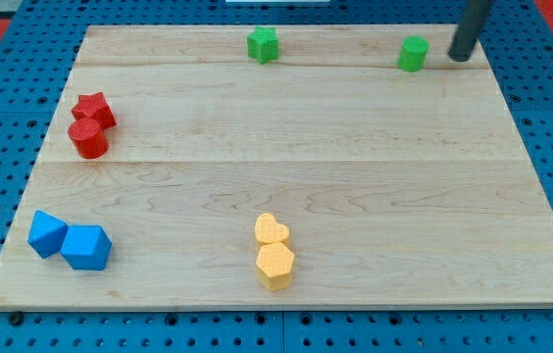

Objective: Move your arm towards the blue cube

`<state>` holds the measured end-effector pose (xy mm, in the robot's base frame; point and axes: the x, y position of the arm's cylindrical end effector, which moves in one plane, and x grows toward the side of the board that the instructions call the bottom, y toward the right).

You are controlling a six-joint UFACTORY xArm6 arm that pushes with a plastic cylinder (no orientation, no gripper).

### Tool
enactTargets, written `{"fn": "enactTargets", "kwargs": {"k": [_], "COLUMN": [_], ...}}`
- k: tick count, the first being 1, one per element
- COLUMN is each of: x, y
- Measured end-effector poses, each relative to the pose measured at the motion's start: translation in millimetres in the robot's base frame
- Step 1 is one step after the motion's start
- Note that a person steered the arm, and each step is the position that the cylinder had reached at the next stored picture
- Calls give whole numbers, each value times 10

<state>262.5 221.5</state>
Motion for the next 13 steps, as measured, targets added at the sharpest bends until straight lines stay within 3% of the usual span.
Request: {"fn": "enactTargets", "kwargs": {"k": [2,4,6,13], "x": [-373,-435,-352,-458], "y": [-1413,-2022,-1186,-964]}}
